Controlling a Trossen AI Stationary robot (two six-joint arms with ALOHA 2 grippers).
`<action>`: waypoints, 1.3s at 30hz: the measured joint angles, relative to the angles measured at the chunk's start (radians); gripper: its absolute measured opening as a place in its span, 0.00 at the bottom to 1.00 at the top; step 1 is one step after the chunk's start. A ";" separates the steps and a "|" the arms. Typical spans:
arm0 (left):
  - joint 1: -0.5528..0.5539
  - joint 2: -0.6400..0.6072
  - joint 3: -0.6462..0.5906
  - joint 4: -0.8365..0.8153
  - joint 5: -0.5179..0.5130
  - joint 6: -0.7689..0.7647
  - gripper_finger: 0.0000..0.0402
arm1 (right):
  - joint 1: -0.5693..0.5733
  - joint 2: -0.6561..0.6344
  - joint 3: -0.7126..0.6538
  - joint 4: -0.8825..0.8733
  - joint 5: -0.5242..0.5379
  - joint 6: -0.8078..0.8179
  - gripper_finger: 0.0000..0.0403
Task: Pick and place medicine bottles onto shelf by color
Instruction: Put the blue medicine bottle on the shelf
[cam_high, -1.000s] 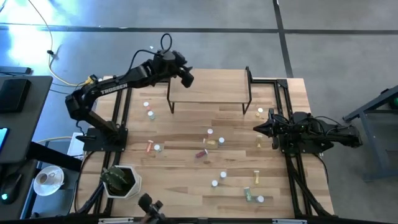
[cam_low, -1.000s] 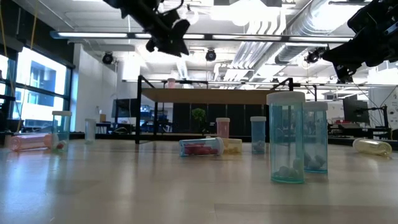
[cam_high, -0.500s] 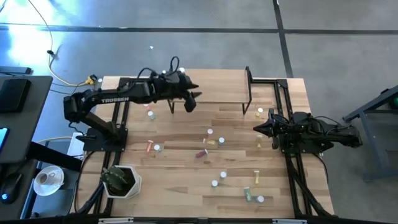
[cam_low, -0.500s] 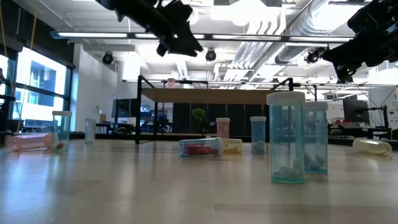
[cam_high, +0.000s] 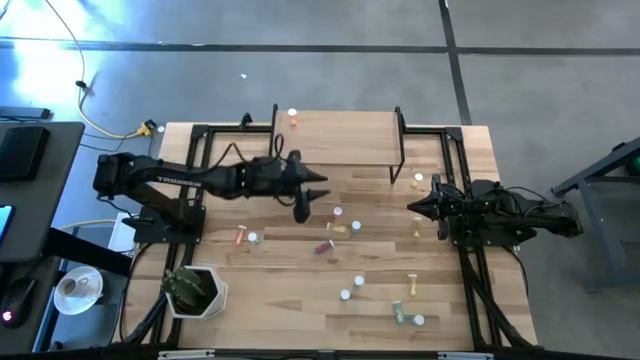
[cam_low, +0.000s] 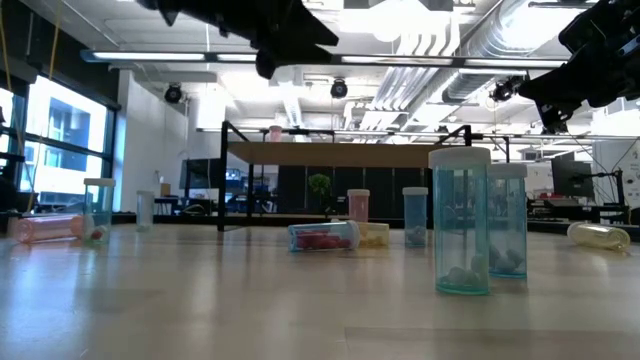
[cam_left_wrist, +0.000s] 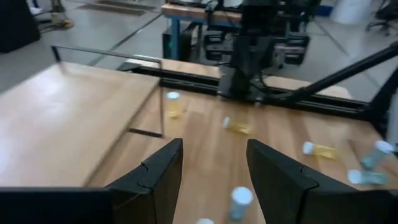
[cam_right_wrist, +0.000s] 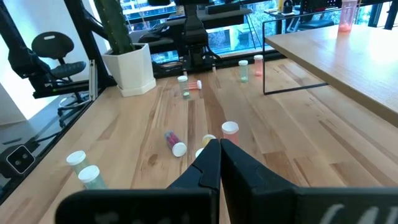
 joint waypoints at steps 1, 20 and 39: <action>-0.011 0.000 -0.022 0.022 -0.001 -0.011 0.42 | 0.000 0.000 0.000 0.000 0.000 0.000 0.00; -0.068 0.001 -0.211 0.557 0.042 -0.097 0.42 | 0.000 0.000 0.000 0.072 -0.002 0.092 0.00; -0.062 0.001 -0.211 0.446 0.043 -0.098 0.42 | 0.000 0.010 0.000 0.379 -0.026 0.071 0.00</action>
